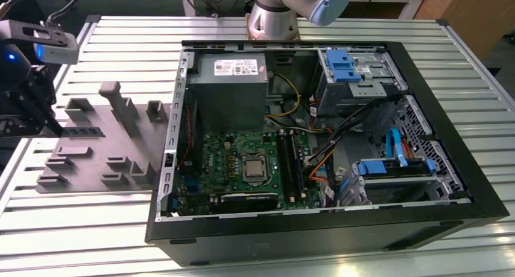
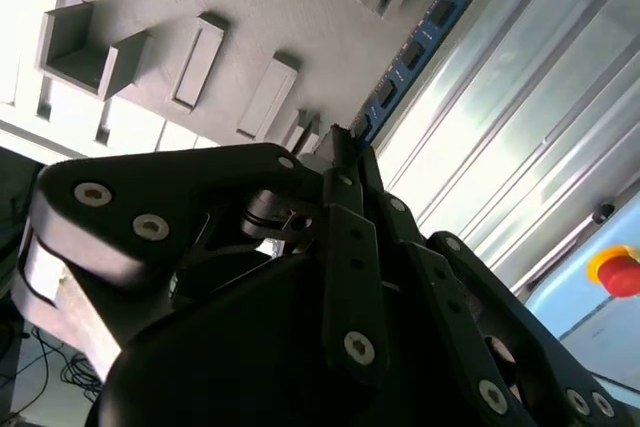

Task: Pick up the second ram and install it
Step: 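Pick up the second ram and move it above second insertion slot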

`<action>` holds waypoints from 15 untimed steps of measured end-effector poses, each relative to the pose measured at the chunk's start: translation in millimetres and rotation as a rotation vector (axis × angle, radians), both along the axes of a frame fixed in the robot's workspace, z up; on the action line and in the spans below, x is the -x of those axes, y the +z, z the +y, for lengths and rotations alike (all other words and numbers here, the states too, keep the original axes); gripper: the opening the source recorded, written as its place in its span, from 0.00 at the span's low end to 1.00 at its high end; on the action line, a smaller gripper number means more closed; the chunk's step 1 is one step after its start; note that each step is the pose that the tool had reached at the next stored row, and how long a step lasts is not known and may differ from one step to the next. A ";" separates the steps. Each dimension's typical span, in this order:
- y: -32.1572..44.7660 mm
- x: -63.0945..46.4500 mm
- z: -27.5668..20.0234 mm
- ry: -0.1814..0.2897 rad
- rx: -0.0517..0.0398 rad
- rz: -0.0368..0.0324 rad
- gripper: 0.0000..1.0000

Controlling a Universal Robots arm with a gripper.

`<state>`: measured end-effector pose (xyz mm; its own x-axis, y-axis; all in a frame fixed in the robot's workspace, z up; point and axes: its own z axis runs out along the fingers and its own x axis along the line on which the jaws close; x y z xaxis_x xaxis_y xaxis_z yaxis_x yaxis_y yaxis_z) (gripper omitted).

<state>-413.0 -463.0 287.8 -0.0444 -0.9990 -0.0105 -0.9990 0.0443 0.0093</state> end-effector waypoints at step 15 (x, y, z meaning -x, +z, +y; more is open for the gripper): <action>49.3 0.0 0.1 0.000 0.0000 0.0000 0.14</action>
